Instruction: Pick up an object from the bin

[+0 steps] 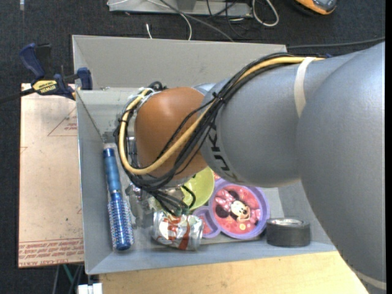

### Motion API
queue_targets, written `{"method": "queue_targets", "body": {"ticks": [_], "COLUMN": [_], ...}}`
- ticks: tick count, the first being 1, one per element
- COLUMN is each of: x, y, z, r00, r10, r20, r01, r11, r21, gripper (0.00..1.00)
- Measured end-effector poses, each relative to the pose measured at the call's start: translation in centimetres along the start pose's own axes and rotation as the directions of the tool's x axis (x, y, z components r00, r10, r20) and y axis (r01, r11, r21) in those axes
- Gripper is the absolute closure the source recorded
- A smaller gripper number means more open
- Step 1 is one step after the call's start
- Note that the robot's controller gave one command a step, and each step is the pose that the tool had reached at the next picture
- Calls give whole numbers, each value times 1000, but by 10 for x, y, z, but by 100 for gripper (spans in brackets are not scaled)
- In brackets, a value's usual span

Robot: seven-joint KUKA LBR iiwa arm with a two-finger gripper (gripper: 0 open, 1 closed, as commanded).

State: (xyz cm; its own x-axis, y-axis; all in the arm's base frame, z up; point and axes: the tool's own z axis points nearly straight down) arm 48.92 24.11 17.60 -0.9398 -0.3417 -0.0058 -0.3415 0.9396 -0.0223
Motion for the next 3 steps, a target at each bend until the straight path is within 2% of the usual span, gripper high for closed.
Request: {"method": "queue_targets", "body": {"ticks": [1, 2, 3], "x": [0, 0, -15], "y": [0, 0, 2], "z": [0, 0, 75], "r00": [1000, 1000, 976], "r10": [0, 1, -219], "r20": [0, 0, 5], "r01": [0, -1, 219], "r11": [1000, 1000, 976], "r21": [0, 0, 0], "gripper": [0, 0, 0]}}
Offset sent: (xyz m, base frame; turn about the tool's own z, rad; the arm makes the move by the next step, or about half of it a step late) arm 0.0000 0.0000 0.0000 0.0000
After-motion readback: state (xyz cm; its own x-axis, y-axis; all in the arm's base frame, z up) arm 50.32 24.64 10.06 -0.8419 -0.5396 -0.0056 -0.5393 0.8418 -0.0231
